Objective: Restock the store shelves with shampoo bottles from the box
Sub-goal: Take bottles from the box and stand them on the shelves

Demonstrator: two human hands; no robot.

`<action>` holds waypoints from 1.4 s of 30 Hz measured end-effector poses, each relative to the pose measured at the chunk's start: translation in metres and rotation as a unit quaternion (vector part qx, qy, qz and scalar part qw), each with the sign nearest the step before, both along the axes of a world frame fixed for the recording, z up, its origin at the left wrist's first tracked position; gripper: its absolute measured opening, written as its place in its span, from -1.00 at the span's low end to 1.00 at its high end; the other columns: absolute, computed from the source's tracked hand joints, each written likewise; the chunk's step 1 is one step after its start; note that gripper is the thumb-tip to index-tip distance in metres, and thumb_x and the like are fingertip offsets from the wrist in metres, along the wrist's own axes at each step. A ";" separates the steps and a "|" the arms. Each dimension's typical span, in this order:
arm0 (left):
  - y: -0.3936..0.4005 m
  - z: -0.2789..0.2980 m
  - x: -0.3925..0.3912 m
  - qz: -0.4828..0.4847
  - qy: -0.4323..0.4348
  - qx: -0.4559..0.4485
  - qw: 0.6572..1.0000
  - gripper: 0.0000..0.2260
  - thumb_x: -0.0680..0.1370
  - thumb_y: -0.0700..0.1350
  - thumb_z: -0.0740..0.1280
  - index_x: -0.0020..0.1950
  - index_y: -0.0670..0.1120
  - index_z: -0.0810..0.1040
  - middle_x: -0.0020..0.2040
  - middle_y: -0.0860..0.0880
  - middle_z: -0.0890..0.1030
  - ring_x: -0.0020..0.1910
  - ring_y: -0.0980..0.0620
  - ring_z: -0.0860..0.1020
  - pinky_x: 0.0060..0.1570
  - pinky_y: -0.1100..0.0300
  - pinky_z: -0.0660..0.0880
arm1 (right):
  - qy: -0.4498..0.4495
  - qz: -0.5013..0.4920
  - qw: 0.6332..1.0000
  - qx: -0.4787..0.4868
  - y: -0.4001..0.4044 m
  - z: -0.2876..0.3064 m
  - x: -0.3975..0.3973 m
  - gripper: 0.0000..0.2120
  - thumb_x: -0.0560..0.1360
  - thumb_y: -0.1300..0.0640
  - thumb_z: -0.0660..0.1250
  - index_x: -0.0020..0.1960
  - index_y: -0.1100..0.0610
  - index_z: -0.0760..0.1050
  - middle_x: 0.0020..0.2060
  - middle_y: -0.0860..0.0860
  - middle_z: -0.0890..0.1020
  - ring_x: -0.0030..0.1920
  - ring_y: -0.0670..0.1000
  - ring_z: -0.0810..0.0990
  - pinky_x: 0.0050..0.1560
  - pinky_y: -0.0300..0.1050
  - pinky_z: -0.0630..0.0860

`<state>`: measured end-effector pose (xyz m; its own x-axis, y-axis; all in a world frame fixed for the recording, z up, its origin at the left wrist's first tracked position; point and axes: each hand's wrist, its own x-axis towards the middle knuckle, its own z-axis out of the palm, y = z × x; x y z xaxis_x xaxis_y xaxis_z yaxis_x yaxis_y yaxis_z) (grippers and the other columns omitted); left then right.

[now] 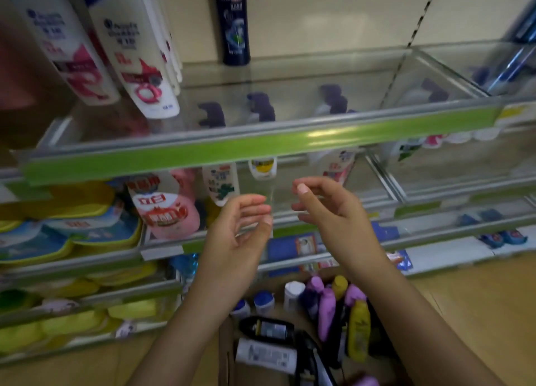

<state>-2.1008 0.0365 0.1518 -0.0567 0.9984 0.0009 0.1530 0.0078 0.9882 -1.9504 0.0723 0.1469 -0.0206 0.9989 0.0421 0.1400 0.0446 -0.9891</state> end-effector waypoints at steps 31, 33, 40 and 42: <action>-0.082 -0.251 0.041 0.026 0.058 -0.419 0.906 -0.82 0.59 -0.07 0.26 0.18 0.11 0.48 -0.03 0.20 0.53 -0.04 0.27 0.48 -0.06 0.26 0.46 | -0.318 0.006 0.907 -0.276 -0.028 -0.302 0.048 -0.58 0.48 0.26 0.36 0.32 0.18 0.41 0.26 0.16 0.47 0.25 0.19 0.47 0.21 -0.04 0.41; -0.085 -0.256 0.038 0.030 0.068 -0.428 0.901 -0.82 0.59 -0.05 0.25 0.17 0.15 0.48 -0.03 0.23 0.52 -0.06 0.27 0.48 -0.10 0.25 0.46 | -0.358 0.040 0.895 -0.263 -0.023 -0.313 0.049 -0.54 0.46 0.24 0.37 0.34 0.17 0.38 0.30 0.16 0.40 0.27 0.24 0.43 0.20 0.00 0.43; -0.093 -0.263 0.038 0.044 0.087 -0.445 0.890 -0.78 0.60 -0.06 0.23 0.24 0.10 0.47 0.09 0.09 0.52 -0.10 0.23 0.49 -0.24 0.33 0.38 | -0.456 0.097 0.833 -0.297 -0.019 -0.334 0.047 -0.35 0.44 0.07 0.44 0.45 0.05 0.25 0.34 0.15 0.24 0.35 0.20 0.29 0.10 0.09 0.49; -0.095 -0.262 0.040 0.046 0.077 -0.440 0.893 -0.78 0.61 -0.08 0.23 0.24 0.07 0.47 0.10 0.08 0.52 -0.07 0.23 0.48 -0.24 0.36 0.36 | -0.451 0.103 0.838 -0.291 -0.022 -0.337 0.048 -0.38 0.43 0.04 0.45 0.41 0.06 0.29 0.31 0.16 0.27 0.32 0.21 0.31 0.11 0.10 0.50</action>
